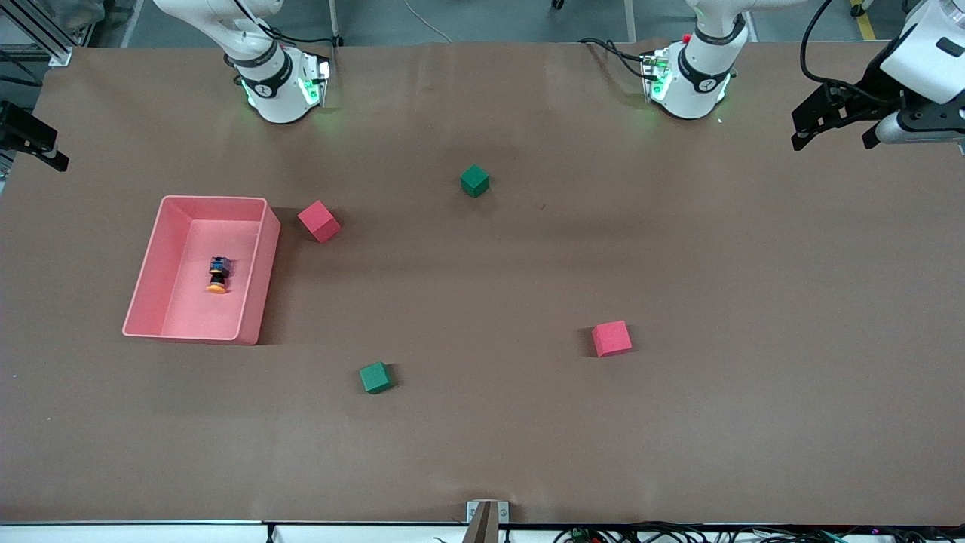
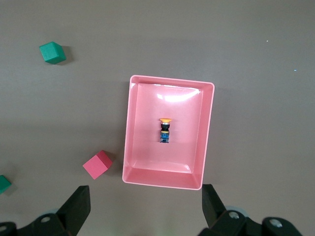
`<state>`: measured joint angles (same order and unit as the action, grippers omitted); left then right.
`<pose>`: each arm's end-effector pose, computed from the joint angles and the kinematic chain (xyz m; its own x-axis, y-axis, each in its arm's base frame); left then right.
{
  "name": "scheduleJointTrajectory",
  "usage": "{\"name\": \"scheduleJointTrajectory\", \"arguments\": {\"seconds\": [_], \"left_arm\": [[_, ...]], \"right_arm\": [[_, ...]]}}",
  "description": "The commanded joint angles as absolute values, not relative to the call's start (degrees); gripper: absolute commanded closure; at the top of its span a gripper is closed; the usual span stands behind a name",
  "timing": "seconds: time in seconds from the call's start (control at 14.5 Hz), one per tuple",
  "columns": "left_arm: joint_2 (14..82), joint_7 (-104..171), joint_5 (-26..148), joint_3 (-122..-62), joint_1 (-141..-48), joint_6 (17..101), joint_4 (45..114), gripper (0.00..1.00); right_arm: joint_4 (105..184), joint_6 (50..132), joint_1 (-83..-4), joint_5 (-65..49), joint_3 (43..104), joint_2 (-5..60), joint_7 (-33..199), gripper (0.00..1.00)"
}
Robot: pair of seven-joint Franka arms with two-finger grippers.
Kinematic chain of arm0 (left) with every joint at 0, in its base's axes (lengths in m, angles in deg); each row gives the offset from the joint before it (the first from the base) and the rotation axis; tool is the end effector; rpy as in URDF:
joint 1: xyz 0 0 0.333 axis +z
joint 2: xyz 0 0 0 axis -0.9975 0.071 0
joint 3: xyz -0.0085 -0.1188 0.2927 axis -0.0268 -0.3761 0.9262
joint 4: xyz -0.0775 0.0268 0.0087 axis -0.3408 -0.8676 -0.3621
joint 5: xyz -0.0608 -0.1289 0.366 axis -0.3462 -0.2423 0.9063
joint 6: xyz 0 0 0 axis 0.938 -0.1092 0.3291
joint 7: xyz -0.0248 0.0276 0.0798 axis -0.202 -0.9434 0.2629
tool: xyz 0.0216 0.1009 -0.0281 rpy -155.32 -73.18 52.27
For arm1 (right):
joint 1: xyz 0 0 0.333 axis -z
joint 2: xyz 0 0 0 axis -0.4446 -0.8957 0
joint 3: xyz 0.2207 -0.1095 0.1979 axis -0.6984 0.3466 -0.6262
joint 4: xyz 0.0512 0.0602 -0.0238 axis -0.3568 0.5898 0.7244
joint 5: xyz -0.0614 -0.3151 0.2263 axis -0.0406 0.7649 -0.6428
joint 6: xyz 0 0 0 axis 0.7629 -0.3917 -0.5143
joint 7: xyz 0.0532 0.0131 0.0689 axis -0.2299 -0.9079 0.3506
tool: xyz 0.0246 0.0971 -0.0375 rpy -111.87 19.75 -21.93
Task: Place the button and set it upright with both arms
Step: 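Move the right gripper toward the pink tray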
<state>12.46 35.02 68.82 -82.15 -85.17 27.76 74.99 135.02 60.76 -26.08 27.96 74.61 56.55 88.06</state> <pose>0.4872 -0.0737 0.6644 1.0000 0.0064 -0.0006 0.0064 -1.0000 -0.0062 0.5129 -0.0610 0.6737 0.9976 0.0642 0.0276 0.0648 -0.9977 -0.0210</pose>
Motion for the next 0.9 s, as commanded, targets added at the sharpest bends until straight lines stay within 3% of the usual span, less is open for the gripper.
{"name": "scheduleJointTrajectory", "arguments": {"seconds": [0.0, 0.41, 0.83], "left_arm": [[12.92, 34.53, 68.90, -82.28, -84.96, 27.37, 73.81, 0.00], [12.92, 34.34, 68.99, -82.37, -85.13, 27.46, 73.72, 0.00], [13.45, 34.34, 68.99, -82.37, -85.05, 27.55, 73.72, 0.00]], "right_arm": [[135.01, 60.83, -25.69, 27.80, 74.28, 56.59, 88.47, 0.00], [138.07, 63.19, -25.61, 28.41, 74.37, 55.01, 88.65, 0.00], [152.04, 74.60, -24.37, 28.41, 74.45, 54.48, 88.74, 0.00]]}}
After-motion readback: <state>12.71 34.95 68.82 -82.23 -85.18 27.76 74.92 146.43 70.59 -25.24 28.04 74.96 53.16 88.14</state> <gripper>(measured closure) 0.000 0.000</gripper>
